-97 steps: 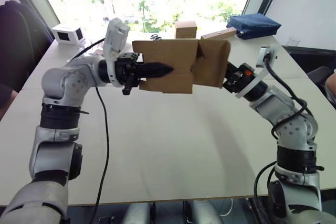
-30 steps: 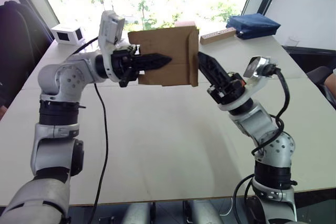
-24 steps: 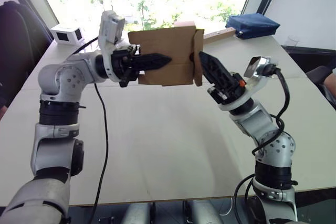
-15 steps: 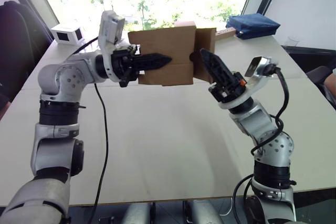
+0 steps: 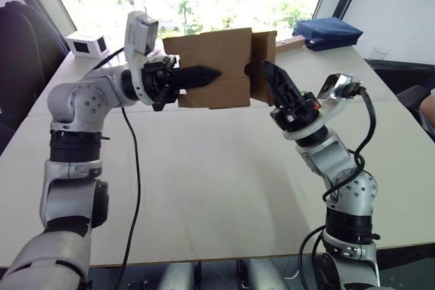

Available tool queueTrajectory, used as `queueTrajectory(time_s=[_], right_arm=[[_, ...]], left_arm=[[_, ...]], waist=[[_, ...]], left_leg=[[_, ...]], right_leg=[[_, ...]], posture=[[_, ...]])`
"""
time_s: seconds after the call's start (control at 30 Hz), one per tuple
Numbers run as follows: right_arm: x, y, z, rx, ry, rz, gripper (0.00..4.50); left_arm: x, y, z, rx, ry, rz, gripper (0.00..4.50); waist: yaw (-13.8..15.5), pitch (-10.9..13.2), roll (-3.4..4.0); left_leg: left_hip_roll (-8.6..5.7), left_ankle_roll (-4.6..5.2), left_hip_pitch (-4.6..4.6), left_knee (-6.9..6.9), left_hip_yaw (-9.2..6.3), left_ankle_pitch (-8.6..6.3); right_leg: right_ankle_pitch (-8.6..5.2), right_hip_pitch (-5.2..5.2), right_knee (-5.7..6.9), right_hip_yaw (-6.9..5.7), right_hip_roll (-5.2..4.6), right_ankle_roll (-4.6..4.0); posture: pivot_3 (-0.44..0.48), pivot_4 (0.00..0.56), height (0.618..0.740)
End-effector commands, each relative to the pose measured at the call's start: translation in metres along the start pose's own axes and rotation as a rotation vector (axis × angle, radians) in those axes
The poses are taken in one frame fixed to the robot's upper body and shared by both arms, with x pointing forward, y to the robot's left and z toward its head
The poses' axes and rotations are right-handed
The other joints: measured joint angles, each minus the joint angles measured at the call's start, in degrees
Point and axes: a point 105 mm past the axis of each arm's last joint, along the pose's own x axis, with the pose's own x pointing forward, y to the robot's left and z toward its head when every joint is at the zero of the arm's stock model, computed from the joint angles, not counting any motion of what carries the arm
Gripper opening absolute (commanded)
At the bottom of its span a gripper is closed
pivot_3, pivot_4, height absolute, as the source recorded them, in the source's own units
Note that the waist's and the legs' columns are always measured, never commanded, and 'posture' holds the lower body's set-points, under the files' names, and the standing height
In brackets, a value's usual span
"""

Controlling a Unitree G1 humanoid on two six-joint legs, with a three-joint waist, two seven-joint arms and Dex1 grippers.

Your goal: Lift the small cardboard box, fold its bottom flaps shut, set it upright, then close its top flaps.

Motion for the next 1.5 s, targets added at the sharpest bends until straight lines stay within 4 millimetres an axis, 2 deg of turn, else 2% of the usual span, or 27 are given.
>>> queueTrajectory(time_s=[0.03, 0.23, 0.33, 0.4, 0.8, 0.9, 1.2, 1.33, 1.5], right_arm=[[0.004, 0.016, 0.002, 0.002, -0.007, 0.079, 3.06], [0.001, 0.021, -0.004, 0.016, 0.027, 0.11, 3.06], [0.001, 0.02, -0.005, 0.013, 0.03, 0.105, 3.69], [0.001, 0.019, -0.004, 0.013, 0.026, 0.102, 4.4], [0.002, 0.007, 0.008, 0.004, -0.044, 0.039, 4.4], [0.002, 0.01, 0.011, 0.015, -0.062, 0.055, 3.71], [0.001, 0.015, 0.005, 0.028, -0.035, 0.084, 3.71], [0.001, 0.015, 0.003, 0.028, -0.026, 0.086, 4.47], [0.001, 0.016, 0.003, 0.04, -0.042, 0.092, 4.47]], left_arm=[[0.001, -0.007, 0.009, 0.041, -0.015, -0.022, 0.0], [0.001, -0.006, 0.009, 0.04, -0.013, -0.02, 0.0], [0.001, -0.007, 0.009, 0.04, -0.013, -0.021, 0.0], [0.001, -0.007, 0.009, 0.04, -0.013, -0.02, 0.0], [0.001, -0.007, 0.009, 0.039, -0.019, -0.021, 0.0], [0.001, -0.008, 0.009, 0.039, -0.019, -0.021, 0.0], [0.0, -0.007, 0.009, 0.037, -0.016, -0.017, 0.0], [0.0, -0.007, 0.009, 0.036, -0.015, -0.018, 0.0], [0.001, -0.007, 0.009, 0.038, -0.015, -0.02, 0.0]], waist=[[-0.01, 0.0, 0.0], [0.01, 0.0, 0.0], [-0.01, 0.0, 0.0], [-0.01, 0.0, 0.0], [-0.01, 0.0, 0.0], [-0.01, 0.0, 0.0], [-0.01, 0.0, 0.0], [0.0, 0.0, 0.0], [0.0, 0.0, 0.0]], left_leg=[[0.0, 0.0, 0.0, 0.0, 0.0, 0.0], [0.0, 0.0, 0.0, 0.0, 0.0, 0.0], [0.0, 0.0, 0.0, 0.0, 0.0, 0.0], [0.0, 0.0, 0.0, 0.0, 0.0, 0.0], [0.0, 0.0, 0.0, 0.0, 0.0, 0.0], [0.0, 0.0, 0.0, 0.0, 0.0, 0.0], [0.0, 0.0, 0.0, 0.0, 0.0, 0.0], [0.0, 0.0, 0.0, 0.0, 0.0, 0.0], [0.0, 0.0, 0.0, 0.0, 0.0, 0.0]], right_leg=[[0.0, 0.0, 0.0, 0.0, 0.0, 0.0], [0.0, 0.0, 0.0, 0.0, 0.0, 0.0], [0.0, 0.0, 0.0, 0.0, 0.0, 0.0], [0.0, 0.0, 0.0, 0.0, 0.0, 0.0], [0.0, 0.0, 0.0, 0.0, 0.0, 0.0], [0.0, 0.0, 0.0, 0.0, 0.0, 0.0], [0.0, 0.0, 0.0, 0.0, 0.0, 0.0], [0.0, 0.0, 0.0, 0.0, 0.0, 0.0], [0.0, 0.0, 0.0, 0.0, 0.0, 0.0]], posture=[[0.0, 0.15, 0.74], [0.0, 0.15, 0.74], [0.0, 0.15, 0.74], [0.0, 0.15, 0.74], [0.0, 0.15, 0.74], [0.0, 0.15, 0.74], [0.0, 0.15, 0.74], [0.0, 0.15, 0.74], [0.0, 0.15, 0.74]])
